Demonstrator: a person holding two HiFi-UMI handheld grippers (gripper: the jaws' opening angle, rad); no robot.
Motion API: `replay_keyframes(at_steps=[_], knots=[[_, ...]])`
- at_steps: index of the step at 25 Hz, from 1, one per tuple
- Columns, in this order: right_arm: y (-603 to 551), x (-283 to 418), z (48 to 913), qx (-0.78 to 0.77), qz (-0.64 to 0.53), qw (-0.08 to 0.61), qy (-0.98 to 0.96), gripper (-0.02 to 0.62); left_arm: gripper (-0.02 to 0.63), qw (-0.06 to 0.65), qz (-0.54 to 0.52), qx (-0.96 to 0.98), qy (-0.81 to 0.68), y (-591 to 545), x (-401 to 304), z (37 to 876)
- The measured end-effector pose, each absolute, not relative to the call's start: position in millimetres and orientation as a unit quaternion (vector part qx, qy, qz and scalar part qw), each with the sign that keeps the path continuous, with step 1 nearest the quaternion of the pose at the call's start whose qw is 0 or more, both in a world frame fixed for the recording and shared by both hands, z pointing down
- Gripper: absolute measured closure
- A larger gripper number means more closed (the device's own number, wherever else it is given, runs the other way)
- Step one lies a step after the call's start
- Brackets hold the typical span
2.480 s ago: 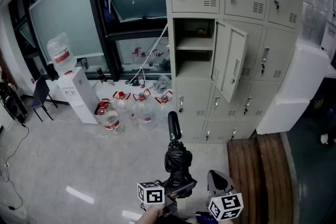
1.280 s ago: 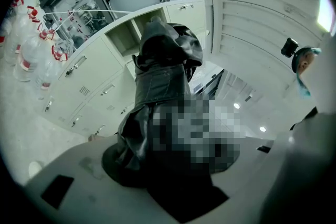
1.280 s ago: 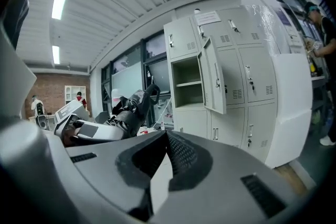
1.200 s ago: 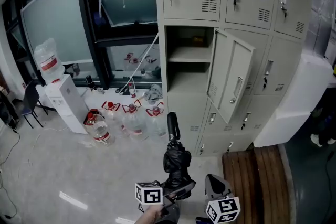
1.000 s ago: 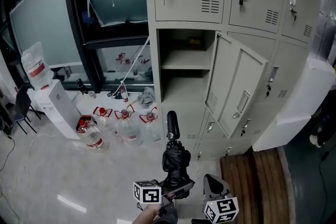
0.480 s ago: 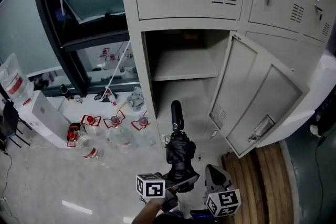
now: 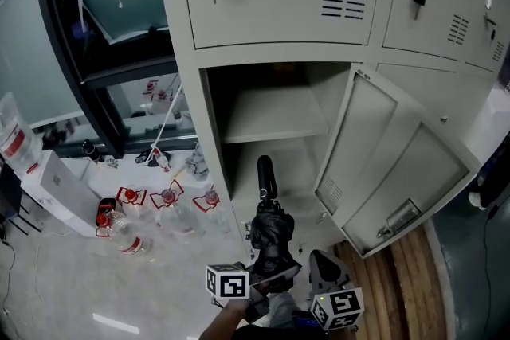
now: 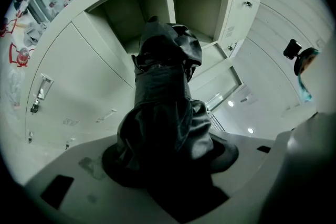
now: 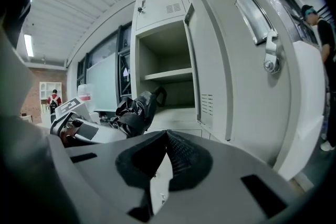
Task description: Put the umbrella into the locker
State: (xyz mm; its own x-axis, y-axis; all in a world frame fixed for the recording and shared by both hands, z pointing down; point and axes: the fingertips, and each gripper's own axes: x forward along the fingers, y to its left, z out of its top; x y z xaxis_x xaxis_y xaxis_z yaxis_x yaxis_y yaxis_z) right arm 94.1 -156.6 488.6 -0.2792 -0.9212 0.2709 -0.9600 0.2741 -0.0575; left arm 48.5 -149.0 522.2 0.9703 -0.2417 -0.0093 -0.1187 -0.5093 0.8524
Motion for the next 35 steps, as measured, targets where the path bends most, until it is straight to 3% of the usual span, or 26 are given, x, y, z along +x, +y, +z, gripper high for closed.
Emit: replay_keyframes(at_steps=[35], knots=[[-264.4,94.8,513.2,0.564,0.125,0.097,-0.810,0.592,0.337,0.532,-0.088,0.833,-0.124,-271.1,61.3,534.0]])
